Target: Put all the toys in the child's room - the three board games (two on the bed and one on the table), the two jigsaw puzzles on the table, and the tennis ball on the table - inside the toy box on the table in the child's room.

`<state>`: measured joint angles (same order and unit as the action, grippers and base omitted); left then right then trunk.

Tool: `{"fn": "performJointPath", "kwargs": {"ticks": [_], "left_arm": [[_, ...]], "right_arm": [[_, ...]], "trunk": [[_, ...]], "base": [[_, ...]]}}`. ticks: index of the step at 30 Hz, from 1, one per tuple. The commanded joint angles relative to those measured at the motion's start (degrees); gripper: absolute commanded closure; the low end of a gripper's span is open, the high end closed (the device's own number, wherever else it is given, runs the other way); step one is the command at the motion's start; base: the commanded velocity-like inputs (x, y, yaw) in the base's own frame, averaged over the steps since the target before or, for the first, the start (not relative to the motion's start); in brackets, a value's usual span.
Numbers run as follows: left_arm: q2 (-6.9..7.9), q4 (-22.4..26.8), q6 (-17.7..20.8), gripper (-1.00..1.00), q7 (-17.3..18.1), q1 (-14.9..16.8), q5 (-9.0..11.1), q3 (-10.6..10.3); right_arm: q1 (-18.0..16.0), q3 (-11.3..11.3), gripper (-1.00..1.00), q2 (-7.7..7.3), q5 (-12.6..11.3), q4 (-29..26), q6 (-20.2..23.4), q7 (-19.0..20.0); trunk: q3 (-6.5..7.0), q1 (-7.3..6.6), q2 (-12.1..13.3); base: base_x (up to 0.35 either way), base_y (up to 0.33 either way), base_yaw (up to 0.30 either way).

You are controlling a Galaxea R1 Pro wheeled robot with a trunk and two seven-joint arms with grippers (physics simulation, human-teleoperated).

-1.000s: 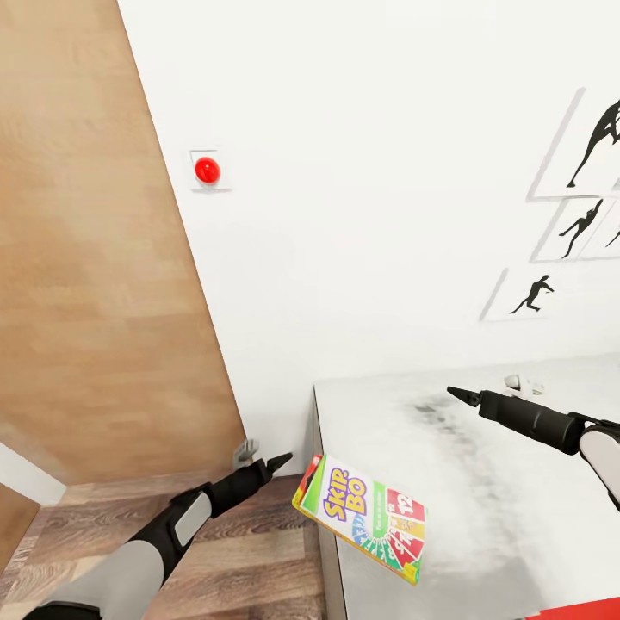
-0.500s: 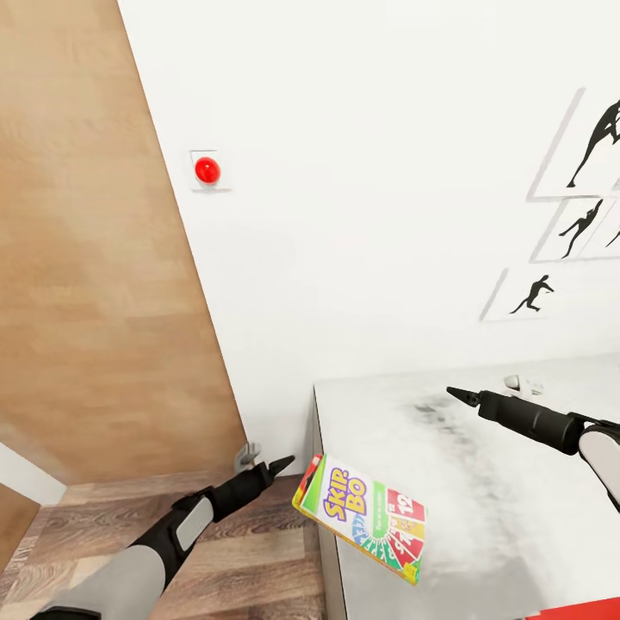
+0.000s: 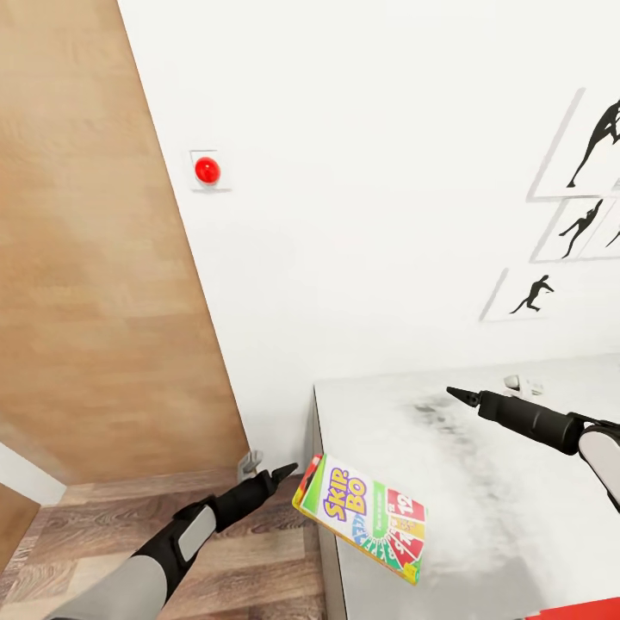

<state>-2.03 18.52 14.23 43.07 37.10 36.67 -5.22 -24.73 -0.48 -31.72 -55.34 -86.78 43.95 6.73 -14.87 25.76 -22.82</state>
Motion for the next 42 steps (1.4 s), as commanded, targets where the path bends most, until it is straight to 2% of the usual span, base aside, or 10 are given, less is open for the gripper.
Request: {"fn": "performJointPath", "kwargs": {"ticks": [1,15,42], "left_arm": [[-0.08,0.0,0.5,-1.00,0.1,-0.1,0.6,-0.2],[-0.82,0.6,0.5,-1.00,0.1,-1.6,0.6,-0.2],[-0.98,0.9,0.4,-1.00,0.1,-2.5,0.7,-0.2]], "right_arm": [[-0.1,-0.1,-1.00,-0.01,0.2,0.0,0.3,0.3],[-0.1,0.0,-1.00,-0.01,0.2,0.0,0.3,0.3],[-0.1,0.0,-1.00,-0.01,0.1,0.0,0.3,0.3]], "trunk": [[-0.10,0.03,-0.1],[-0.10,0.03,-0.1],[-0.10,0.03,-0.1]], "base": [[0.000,0.000,0.000],[0.000,0.000,0.000],[0.000,0.000,-0.025]]}}
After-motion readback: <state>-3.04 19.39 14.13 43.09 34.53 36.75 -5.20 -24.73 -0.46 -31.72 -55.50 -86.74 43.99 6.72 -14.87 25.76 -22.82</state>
